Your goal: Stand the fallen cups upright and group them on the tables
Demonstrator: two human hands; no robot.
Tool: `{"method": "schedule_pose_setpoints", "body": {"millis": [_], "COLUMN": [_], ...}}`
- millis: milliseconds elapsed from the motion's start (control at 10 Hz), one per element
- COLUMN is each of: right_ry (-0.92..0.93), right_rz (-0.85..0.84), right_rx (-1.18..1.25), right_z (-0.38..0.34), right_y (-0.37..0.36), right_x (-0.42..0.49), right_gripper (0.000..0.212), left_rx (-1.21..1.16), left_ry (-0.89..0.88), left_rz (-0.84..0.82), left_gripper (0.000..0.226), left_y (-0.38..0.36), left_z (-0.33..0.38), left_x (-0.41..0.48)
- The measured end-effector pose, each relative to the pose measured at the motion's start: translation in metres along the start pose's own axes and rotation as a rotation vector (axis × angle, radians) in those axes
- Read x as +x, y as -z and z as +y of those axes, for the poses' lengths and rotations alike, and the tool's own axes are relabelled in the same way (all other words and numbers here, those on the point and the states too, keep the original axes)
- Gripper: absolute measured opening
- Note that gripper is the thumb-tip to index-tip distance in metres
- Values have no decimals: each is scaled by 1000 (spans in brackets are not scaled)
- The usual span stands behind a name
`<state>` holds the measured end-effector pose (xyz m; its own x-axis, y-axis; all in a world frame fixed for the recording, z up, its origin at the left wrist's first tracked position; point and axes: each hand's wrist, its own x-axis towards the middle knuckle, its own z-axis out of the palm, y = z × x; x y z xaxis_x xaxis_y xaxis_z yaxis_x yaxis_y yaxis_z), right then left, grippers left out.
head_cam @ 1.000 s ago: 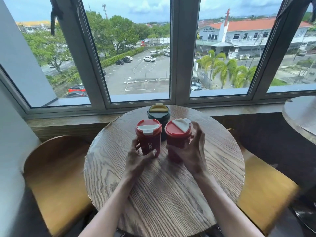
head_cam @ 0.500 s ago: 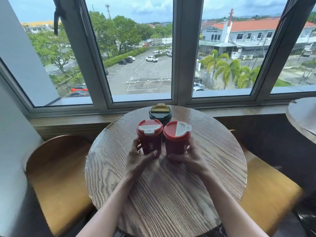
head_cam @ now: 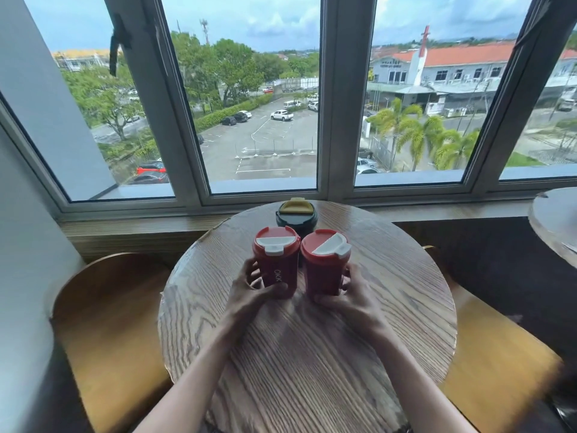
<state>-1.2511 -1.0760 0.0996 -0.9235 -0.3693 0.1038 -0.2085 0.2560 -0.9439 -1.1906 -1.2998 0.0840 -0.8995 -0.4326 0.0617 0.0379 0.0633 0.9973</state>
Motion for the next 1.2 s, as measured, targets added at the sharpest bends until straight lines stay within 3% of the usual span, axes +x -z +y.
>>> {"method": "schedule_pose_setpoints", "body": {"millis": [300, 800, 900, 1000, 1100, 1200], "right_ry": [4, 5, -41, -32, -37, -18], "right_rz": [194, 216, 142, 129, 113, 127], "right_rx": [-41, -99, -205, -587, -690, -702], "right_z": [-7, -6, 0, 13, 13, 17], "right_y": [-20, -27, -22, -18, -19, -17], "right_x": [7, 9, 1, -12, -20, -23], "right_gripper": [71, 82, 91, 77, 71, 72], "left_rx": [-17, 38, 328, 679, 1010, 1081], "left_ry": [-10, -15, -68, -146, -111, -101], "left_rz": [-3, -51, -76, -26, -30, -25], "left_gripper": [87, 80, 85, 88, 92, 93], "left_y": [0, 6, 9, 13, 18, 15], "left_z": [1, -1, 4, -5, -11, -9], "left_x": [-3, -1, -10, -22, -26, -31]}}
